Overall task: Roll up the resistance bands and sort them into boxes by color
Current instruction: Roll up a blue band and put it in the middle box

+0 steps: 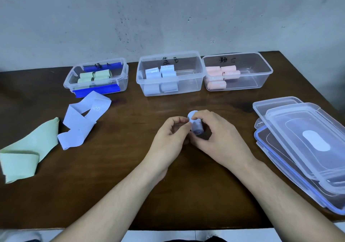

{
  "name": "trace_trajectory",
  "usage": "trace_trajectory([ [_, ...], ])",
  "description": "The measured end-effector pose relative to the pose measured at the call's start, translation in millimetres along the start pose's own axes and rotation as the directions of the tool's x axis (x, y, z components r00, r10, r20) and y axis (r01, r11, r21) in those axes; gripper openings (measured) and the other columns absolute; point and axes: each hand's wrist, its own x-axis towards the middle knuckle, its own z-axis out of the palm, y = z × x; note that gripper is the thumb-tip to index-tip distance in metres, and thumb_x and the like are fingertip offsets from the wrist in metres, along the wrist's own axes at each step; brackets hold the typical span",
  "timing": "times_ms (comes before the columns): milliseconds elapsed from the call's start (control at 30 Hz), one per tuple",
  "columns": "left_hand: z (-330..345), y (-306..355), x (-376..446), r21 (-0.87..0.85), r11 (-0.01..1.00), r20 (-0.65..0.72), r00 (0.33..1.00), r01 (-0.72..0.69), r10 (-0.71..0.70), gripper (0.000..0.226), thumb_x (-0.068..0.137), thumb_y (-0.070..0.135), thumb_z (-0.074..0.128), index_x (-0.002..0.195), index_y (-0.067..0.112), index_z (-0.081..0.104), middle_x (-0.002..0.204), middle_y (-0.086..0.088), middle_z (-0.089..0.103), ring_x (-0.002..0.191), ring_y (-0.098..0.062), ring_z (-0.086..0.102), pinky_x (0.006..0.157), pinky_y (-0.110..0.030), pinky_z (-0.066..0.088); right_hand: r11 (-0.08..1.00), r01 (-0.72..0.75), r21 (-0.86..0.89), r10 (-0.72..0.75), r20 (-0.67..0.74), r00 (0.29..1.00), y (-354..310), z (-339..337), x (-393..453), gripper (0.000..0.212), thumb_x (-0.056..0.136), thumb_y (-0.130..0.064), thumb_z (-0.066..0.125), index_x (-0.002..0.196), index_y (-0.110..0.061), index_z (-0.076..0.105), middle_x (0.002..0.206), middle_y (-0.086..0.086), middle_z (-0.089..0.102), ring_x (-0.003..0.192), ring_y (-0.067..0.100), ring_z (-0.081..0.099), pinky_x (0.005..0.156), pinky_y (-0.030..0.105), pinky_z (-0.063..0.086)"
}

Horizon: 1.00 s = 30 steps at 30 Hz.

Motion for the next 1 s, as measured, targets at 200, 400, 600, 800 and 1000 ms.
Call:
trace_trajectory([
  [200,4.6,9.5,12.8,-0.007,0.999,0.016,0.999,-0.041,0.041,0.021,0.093,0.022,0.066,0.114,0.023,0.069,0.104,0.002,0.074,0.100,-0.012,0.070,0.094,-0.033,0.053,0.982,-0.035,0.183,0.033,0.010,0.999,16.6,-9.2,9.0,0.047,0.082,-0.032,0.069,0.127,-0.040,0.056,0.094,-0.025,0.056,0.088,-0.006,0.054,0.074,0.010,0.039],
  [400,13.5,18.6,29.6,0.168,0.982,-0.001,0.996,-0.090,0.092,0.025,0.092,0.016,0.066,0.113,0.028,0.071,0.102,0.012,0.074,0.100,-0.004,0.068,0.093,-0.025,0.052,0.990,-0.037,0.134,0.021,0.119,0.993,30.8,-25.6,31.8,0.044,0.093,-0.025,0.060,0.134,-0.041,0.055,0.106,-0.024,0.064,0.102,-0.002,0.056,0.086,0.012,0.046],
  [600,9.1,28.7,45.9,0.357,0.924,0.034,0.990,-0.141,0.138,0.025,0.092,0.022,0.064,0.114,0.032,0.070,0.098,0.017,0.073,0.095,0.002,0.065,0.083,-0.013,0.049,0.993,0.088,-0.077,-0.076,0.148,0.986,33.4,-47.7,61.4,0.036,0.090,-0.034,0.066,0.125,-0.043,0.063,0.105,-0.024,0.048,0.105,0.001,0.043,0.091,0.021,0.042],
  [800,-6.0,43.1,65.4,0.436,0.875,0.092,0.978,-0.211,0.189,0.027,0.086,0.028,0.066,0.113,0.032,0.064,0.100,0.017,0.072,0.093,0.000,0.065,0.076,-0.013,0.048,0.964,0.164,-0.207,-0.139,0.131,0.982,16.5,-58.4,83.3,0.031,0.086,-0.030,0.066,0.116,-0.033,0.067,0.113,-0.017,0.059,0.107,0.009,0.045,0.096,0.033,0.043],
  [1000,-31.9,74.2,92.3,0.383,0.870,0.182,0.949,-0.310,0.257,0.014,0.084,0.025,0.063,0.097,0.026,0.057,0.075,0.011,0.067,0.051,-0.004,0.043,0.052,-0.016,0.034,0.913,0.253,-0.319,-0.217,0.143,0.966,-9.9,-71.1,120.7,0.030,0.084,-0.023,0.068,0.114,-0.030,0.071,0.104,-0.018,0.062,0.095,0.004,0.040,0.084,0.020,0.032],
])
